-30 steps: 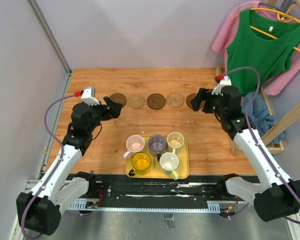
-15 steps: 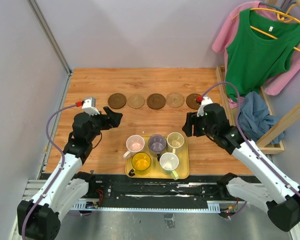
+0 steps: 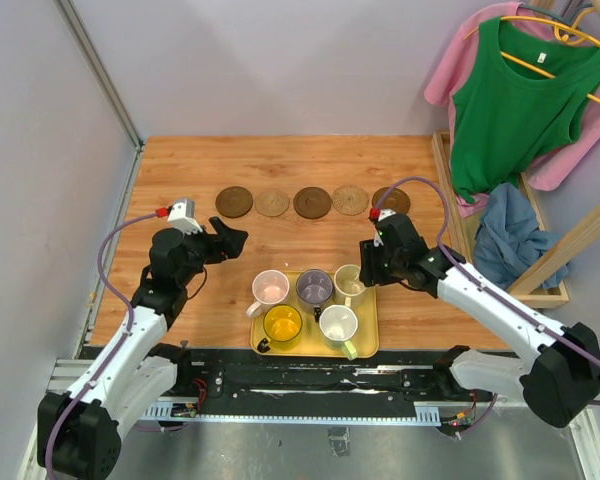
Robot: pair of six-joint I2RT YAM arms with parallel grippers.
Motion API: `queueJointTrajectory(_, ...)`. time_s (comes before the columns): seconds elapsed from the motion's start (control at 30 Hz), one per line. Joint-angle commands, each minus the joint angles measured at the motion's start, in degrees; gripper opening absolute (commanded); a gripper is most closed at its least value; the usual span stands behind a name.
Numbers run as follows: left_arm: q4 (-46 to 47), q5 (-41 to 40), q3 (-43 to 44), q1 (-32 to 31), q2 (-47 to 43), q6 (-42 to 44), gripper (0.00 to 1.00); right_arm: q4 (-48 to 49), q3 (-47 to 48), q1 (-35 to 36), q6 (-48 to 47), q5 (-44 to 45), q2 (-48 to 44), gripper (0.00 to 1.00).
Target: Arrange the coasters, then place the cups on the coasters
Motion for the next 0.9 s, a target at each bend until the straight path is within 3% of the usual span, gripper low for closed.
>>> queueJointTrajectory(0.0, 2.97, 0.75, -0.45, 0.27, 0.36, -0.36, 0.88, 0.1, 0.55, 1.09, 0.19, 1.02, 1.98, 0.46)
queueJointTrajectory(0.27, 3.1, 0.05, -0.79, 0.25, 0.74, -0.62, 0.88, -0.58, 1.48, 1.66, -1.39, 2.04, 5.1, 0.23)
queueJointTrajectory(0.4, 3.11, -0.03, -0.8, 0.28, 0.89, -0.76, 0.88, -0.87, 3.16, 1.67, -4.26, 3.57, 6.41, 0.17)
queueJointTrajectory(0.7, 3.33, 0.03, -0.97, 0.25, 0.99, -0.89, 0.88, -0.46, 8.04, 1.67, -15.49, 8.52, 9.59, 0.11)
queueJointTrajectory(0.87, 3.84, -0.1, -1.13, 0.25, 1.53, -0.89, 0.88, 2.14, 8.34, 1.6, -21.68, 7.41, 10.8, 0.15)
